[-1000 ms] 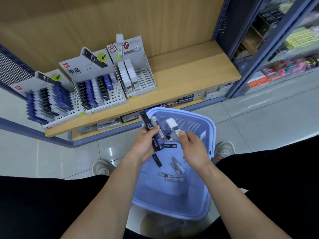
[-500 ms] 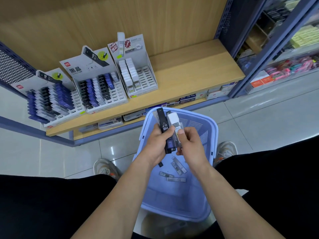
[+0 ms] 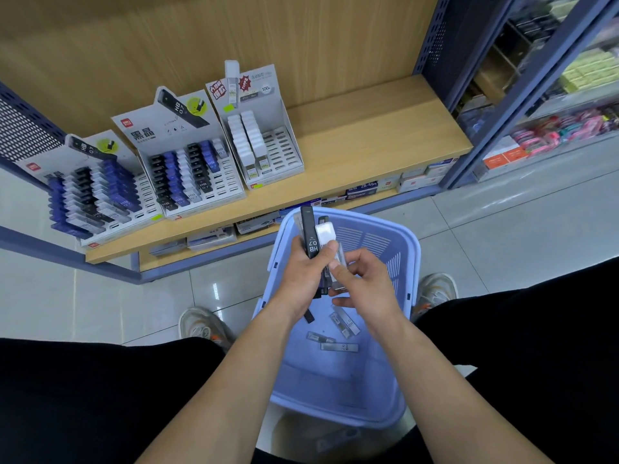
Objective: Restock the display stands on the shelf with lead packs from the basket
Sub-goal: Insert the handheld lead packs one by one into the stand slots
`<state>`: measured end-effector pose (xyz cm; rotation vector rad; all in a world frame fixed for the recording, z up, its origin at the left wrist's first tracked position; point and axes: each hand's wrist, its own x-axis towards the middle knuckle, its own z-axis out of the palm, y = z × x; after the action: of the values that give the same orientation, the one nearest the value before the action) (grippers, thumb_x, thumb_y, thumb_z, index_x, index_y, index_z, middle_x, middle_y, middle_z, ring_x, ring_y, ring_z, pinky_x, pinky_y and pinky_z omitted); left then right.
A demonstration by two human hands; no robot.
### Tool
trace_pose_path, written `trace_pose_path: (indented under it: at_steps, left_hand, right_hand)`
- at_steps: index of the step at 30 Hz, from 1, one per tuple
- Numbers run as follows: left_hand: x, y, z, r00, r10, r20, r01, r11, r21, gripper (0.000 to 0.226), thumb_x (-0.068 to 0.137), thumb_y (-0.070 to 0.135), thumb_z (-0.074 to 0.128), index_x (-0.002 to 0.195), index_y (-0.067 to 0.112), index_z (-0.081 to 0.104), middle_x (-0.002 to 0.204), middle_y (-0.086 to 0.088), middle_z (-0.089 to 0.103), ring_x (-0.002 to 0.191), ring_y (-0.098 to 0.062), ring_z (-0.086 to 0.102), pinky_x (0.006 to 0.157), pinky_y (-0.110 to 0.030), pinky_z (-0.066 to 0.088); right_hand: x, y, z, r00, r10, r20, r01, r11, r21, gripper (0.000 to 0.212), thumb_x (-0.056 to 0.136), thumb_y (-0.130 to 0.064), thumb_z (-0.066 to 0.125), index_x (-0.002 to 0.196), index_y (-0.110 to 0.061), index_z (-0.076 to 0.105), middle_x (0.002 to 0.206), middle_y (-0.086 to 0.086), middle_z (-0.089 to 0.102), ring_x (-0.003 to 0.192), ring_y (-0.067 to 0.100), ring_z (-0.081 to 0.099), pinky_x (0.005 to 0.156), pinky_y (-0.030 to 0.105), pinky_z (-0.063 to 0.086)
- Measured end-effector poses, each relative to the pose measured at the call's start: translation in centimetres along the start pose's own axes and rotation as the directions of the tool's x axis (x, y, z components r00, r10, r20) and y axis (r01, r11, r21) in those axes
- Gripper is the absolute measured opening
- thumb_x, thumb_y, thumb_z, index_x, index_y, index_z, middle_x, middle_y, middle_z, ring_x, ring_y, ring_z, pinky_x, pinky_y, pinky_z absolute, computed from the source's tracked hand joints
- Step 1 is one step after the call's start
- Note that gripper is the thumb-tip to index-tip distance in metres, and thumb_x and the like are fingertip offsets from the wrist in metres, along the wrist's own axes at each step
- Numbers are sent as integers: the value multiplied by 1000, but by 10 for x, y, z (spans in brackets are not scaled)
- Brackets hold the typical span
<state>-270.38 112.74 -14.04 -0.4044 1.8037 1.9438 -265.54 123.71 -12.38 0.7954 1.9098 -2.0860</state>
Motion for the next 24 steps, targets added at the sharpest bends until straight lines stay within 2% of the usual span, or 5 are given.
trace_pose_path:
  at_steps: [9,14,18,21,24]
  left_hand:
    - [5,12,-9,998,-34,-44,34,999,-2,17,98,22,66,110,26,56,113,-9,71,103,-32,71,87,-54,59]
    - [1,33,-25,999,26,-19,-26,999,42,23,99,20,65,118,24,54,115,-3,70,99,-17,70,88,-42,58]
    - [-7,55,-45,995,97,-2,-96,986,137,25,99,21,64,121,22,53,109,3,68,98,-13,67,77,-25,54]
    - [-13,69,-61,993,119,-20,-114,982,147,24,97,25,67,118,22,54,114,-4,67,106,-21,66,87,-36,56]
    - [-21,85,-74,988,152,-26,-146,976,164,26,97,25,66,120,20,54,121,-7,65,107,-20,64,95,-40,53]
  right_hand:
    - [4,-6,-13,999,22,-27,-21,1000,23,10,100,-17,58,105,-12,65,94,11,75,87,21,69,70,34,59]
    - [1,-33,-18,996,-13,87,6,997,81,21,103,-7,49,113,-20,63,91,5,72,79,17,67,65,30,57]
    - [3,-51,-10,984,36,173,-80,962,259,31,101,1,44,124,-9,62,77,8,61,59,22,51,57,36,50]
    - [2,-63,0,967,16,253,-85,961,265,29,101,-1,46,123,-7,62,75,6,60,56,20,47,53,33,44]
    - [-3,-74,11,942,-77,328,26,987,157,21,98,-2,57,113,-15,65,81,3,62,59,19,51,58,32,47]
